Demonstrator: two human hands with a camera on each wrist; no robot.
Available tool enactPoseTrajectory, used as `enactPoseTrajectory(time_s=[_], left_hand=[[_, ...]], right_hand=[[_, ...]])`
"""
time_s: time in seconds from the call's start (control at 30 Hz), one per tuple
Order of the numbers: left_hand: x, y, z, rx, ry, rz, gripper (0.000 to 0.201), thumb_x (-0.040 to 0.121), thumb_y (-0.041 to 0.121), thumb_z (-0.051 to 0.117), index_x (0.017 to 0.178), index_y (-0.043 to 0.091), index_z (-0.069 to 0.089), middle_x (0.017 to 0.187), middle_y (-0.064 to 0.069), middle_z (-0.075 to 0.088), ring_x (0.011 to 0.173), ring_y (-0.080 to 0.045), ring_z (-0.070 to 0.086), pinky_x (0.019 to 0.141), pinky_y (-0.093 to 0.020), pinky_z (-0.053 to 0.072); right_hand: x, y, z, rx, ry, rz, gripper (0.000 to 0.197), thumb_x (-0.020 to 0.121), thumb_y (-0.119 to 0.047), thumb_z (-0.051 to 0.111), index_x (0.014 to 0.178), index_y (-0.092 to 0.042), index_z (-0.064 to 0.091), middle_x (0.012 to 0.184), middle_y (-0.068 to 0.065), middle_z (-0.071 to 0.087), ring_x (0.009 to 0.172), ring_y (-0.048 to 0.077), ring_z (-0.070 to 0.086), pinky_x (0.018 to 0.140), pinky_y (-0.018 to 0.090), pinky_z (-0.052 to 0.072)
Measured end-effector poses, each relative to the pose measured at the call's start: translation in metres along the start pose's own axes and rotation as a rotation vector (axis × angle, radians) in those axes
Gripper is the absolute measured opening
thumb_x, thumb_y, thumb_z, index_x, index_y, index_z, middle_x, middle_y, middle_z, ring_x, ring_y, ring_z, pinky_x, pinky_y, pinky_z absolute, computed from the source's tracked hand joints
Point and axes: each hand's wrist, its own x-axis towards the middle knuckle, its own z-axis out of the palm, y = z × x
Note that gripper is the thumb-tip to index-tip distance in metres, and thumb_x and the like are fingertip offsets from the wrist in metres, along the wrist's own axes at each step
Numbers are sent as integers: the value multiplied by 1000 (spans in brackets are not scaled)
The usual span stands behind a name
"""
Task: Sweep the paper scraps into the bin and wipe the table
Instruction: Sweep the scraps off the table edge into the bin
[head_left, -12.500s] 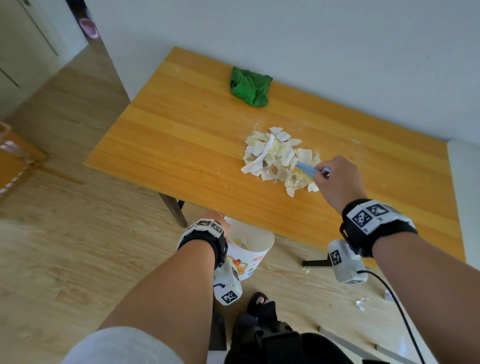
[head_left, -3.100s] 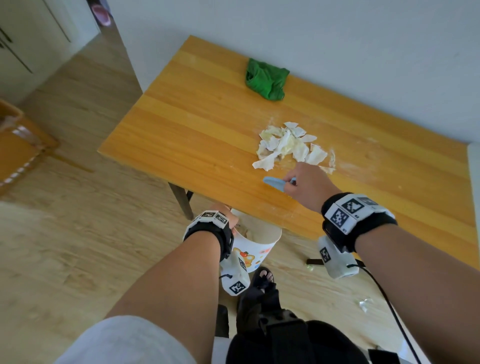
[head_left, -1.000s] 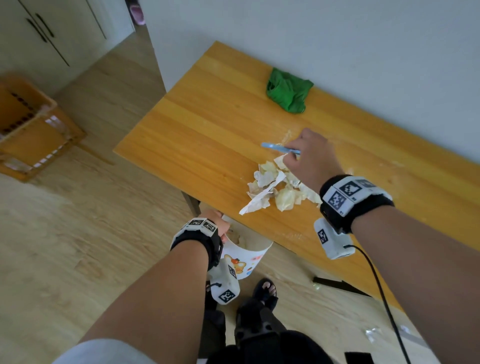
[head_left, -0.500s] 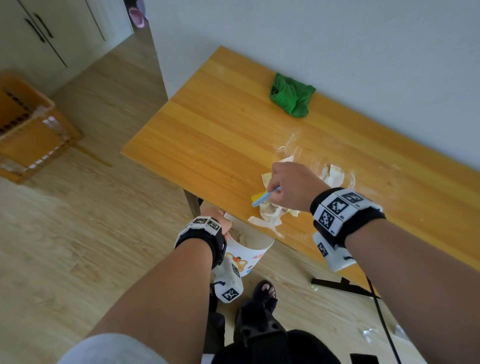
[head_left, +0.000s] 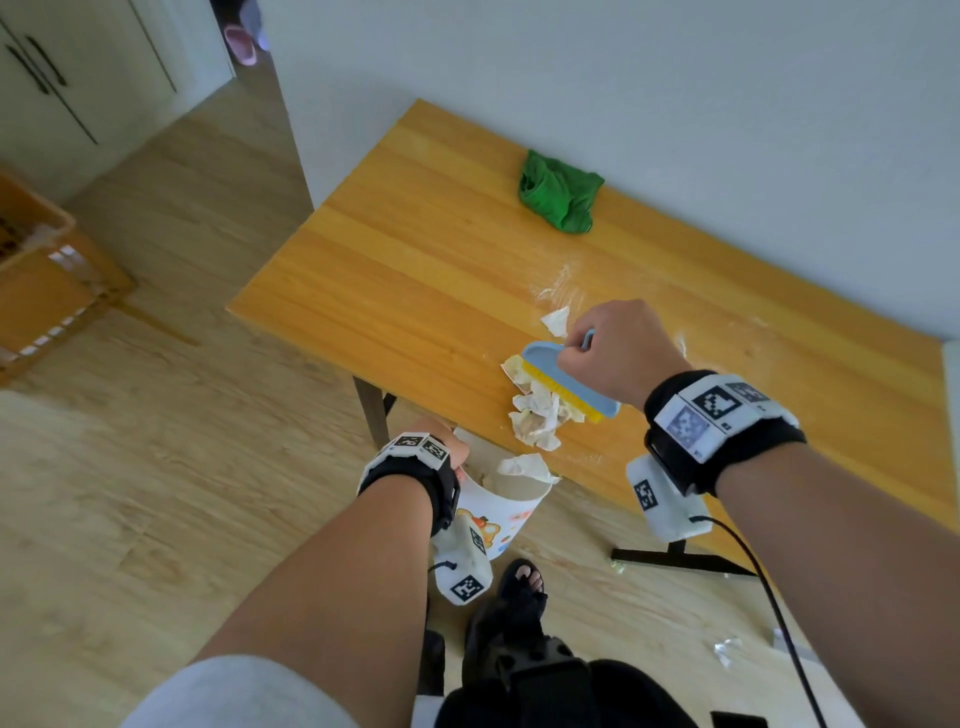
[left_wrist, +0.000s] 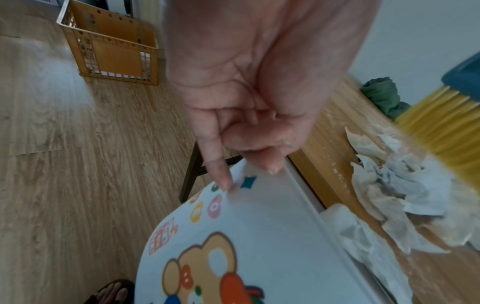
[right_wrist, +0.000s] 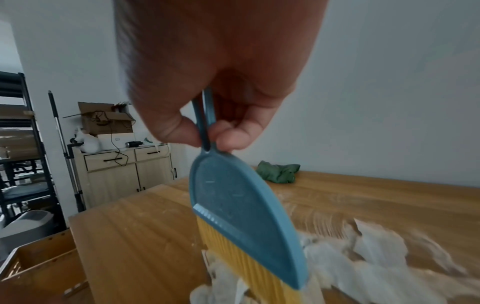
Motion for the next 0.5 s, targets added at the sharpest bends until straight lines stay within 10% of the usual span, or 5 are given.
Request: enactPoseTrajectory(time_s=[0.2,0.5], left_hand=[[-2,-3,4,-67,-4,7,18,87,16,52,69,13,49,72,-9,62,66,-22,59,79,-38,60],[-7,-4,-2,-117,-13,-17,20,88,13,50,67,13,50,77,-19,67,70,-28,57,92,-49,55]], right_hand=[[-16,3,25,113,-89,114,22,78,-13,56,66,1,69,59,18,59,46,18,39,40,18,32],[-19,2,16,168,46,83,18,80,-13,58,65,-10,69,81,7,72,65,23,62,51,24,45]])
